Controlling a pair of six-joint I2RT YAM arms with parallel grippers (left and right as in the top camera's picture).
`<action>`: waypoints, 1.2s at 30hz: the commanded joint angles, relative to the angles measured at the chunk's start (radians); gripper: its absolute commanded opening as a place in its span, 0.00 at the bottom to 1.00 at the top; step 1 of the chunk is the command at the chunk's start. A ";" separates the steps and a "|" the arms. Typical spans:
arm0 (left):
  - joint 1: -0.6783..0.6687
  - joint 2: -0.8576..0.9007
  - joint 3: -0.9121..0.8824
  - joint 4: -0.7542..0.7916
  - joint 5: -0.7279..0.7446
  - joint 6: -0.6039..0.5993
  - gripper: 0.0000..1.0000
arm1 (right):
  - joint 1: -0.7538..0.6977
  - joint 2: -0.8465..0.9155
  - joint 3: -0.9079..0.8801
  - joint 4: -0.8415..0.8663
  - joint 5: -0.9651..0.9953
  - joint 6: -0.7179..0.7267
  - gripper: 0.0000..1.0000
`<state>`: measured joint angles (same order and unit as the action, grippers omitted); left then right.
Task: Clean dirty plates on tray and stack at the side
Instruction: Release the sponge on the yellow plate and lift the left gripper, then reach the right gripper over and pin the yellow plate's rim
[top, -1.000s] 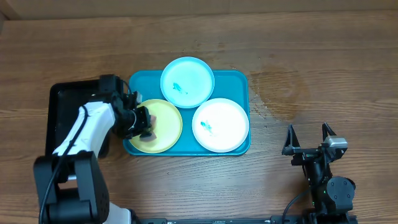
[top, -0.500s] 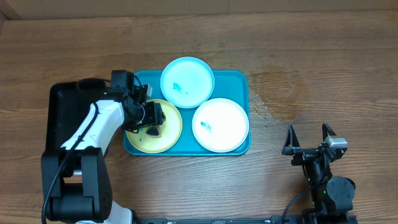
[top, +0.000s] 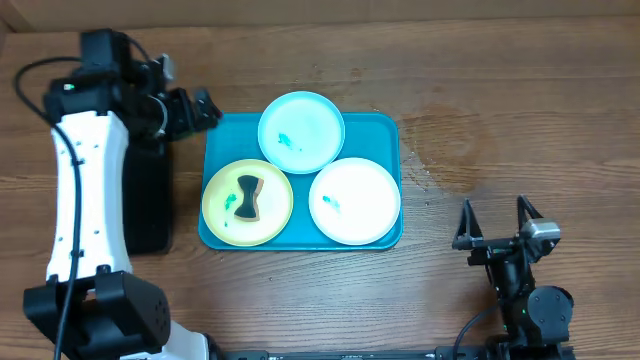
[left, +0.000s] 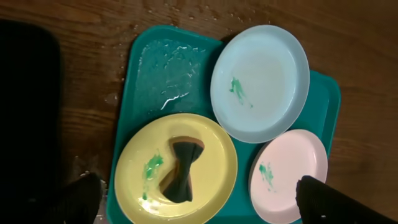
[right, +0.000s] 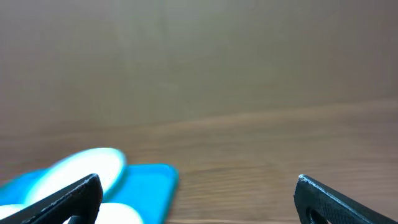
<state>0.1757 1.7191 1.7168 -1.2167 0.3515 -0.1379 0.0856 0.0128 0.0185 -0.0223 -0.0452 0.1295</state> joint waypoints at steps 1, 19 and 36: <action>0.012 -0.002 0.019 -0.024 0.000 0.011 1.00 | 0.005 -0.010 -0.010 0.108 -0.208 0.159 1.00; 0.014 0.000 0.019 -0.016 -0.089 0.000 1.00 | 0.005 0.748 1.275 -0.730 -0.634 -0.026 1.00; 0.014 0.000 0.019 -0.040 -0.089 0.000 1.00 | 0.577 1.559 1.489 -0.849 -0.060 0.401 0.69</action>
<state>0.1871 1.7191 1.7229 -1.2572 0.2646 -0.1383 0.5880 1.4757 1.5005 -0.8894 -0.3683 0.3832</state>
